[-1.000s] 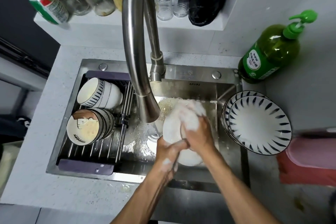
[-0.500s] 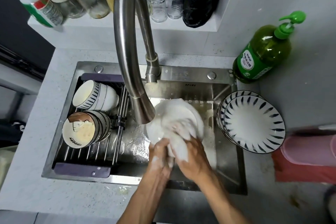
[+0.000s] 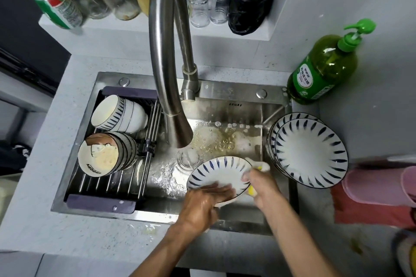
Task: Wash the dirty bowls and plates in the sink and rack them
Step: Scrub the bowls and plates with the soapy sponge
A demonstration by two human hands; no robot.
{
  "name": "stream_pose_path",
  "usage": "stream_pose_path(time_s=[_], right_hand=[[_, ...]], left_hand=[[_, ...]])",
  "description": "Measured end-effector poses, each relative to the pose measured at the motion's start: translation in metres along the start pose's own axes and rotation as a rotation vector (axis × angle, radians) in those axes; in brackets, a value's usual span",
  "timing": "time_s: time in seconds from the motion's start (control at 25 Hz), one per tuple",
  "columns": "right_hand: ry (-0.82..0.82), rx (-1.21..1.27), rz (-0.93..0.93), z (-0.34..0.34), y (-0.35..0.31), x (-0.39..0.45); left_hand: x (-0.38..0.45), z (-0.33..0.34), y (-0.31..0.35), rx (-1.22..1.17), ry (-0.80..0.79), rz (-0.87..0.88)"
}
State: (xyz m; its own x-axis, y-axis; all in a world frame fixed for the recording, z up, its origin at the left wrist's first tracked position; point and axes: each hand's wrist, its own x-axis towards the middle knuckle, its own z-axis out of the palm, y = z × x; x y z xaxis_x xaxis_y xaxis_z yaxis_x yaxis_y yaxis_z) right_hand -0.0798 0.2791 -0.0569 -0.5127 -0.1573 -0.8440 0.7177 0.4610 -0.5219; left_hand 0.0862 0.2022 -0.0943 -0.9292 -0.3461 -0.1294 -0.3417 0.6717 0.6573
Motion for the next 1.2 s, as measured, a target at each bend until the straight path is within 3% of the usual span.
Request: stream_pose_path(time_s=[0.08,0.12,0.2,0.24,0.32,0.44,0.52,0.56,0.72,0.76,0.88,1.0,1.08,1.2], right_hand=[[0.079,0.021,-0.019,-0.002,0.001,0.0],[0.117,0.018,-0.07,-0.003,0.0,0.0],[0.188,-0.05,-0.197,-0.011,-0.005,-0.003],[0.208,-0.128,-0.252,-0.013,-0.008,-0.008],[0.228,-0.43,-0.388,-0.014,-0.014,-0.016],[0.337,-1.191,-0.737,-0.012,-0.012,-0.031],[0.332,-1.411,-0.988,-0.008,0.001,-0.037],[0.242,-1.439,-1.031,0.003,0.007,-0.041],[-0.325,-1.396,-0.836,0.048,0.011,-0.032],[-0.349,-1.415,-0.795,0.05,0.006,-0.027],[-0.191,-1.465,-0.722,0.043,0.013,-0.033],[-0.237,-1.417,-0.708,0.056,0.035,-0.038],[-0.262,-1.358,-0.695,0.059,0.026,-0.024],[-0.124,-1.11,-0.794,0.049,-0.016,0.0]], left_hand=[[0.003,0.011,0.0,-0.142,0.146,-0.049],[0.006,0.009,0.005,-0.385,0.211,-0.223],[0.008,0.001,0.016,-1.115,0.293,-0.591],[0.004,0.001,0.02,-1.431,0.304,-0.693],[0.002,-0.001,0.022,-1.741,0.356,-0.838],[0.017,-0.006,0.017,-1.647,0.383,-1.163],[0.023,-0.011,0.019,-1.479,0.379,-1.259],[0.025,-0.015,0.022,-1.419,0.383,-1.261],[0.025,-0.034,0.034,-1.31,0.485,-1.173],[0.024,-0.036,0.03,-1.312,0.529,-1.189],[0.024,-0.045,0.012,-1.329,0.613,-1.247],[0.025,-0.039,-0.007,-1.248,0.656,-1.295],[0.017,-0.039,-0.016,-1.119,0.692,-1.319],[-0.002,-0.046,-0.019,-0.759,0.634,-1.138]])
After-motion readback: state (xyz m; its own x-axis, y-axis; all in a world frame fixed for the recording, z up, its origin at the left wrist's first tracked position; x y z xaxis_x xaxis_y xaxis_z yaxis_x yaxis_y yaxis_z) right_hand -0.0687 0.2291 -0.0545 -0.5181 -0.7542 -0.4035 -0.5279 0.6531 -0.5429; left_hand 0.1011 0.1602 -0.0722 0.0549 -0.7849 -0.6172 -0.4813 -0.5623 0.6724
